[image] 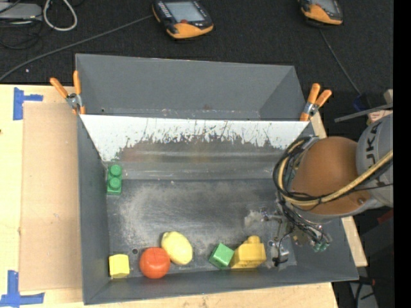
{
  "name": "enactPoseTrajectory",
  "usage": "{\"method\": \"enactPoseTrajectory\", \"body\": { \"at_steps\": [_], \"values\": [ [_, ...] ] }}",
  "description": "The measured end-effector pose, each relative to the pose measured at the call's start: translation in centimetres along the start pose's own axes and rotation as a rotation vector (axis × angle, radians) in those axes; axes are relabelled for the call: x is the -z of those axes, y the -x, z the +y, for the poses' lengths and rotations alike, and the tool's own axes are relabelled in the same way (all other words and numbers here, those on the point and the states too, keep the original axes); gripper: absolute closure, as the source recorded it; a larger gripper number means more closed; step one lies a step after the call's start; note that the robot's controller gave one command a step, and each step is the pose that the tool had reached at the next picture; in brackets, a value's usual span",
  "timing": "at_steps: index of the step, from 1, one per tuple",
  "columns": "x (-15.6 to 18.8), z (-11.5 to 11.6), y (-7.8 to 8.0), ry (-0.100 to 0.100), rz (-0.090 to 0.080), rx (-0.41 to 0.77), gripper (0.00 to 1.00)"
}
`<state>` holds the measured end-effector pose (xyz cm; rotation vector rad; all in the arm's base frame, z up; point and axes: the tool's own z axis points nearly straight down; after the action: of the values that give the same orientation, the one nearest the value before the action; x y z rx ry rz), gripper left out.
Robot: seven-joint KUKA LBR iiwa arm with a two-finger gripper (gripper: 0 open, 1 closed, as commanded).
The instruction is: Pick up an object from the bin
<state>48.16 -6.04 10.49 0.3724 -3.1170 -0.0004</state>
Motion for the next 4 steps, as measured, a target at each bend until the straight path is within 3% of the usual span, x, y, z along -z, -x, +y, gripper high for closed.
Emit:
{"method": "enactPoseTrajectory", "body": {
  "at_steps": [1,2,3,4],
  "values": [
    [-3.2,3.8,0.6,-0.005,-0.023,-0.012,0.0],
    [-3.4,1.0,-0.3,-0.002,-0.006,0.036,1.0],
    [-3.4,1.0,-0.3,-0.002,-0.006,0.037,1.0],
    [-3.4,-3.3,0.3,-0.003,-0.009,0.223,1.0]
  ]
}}
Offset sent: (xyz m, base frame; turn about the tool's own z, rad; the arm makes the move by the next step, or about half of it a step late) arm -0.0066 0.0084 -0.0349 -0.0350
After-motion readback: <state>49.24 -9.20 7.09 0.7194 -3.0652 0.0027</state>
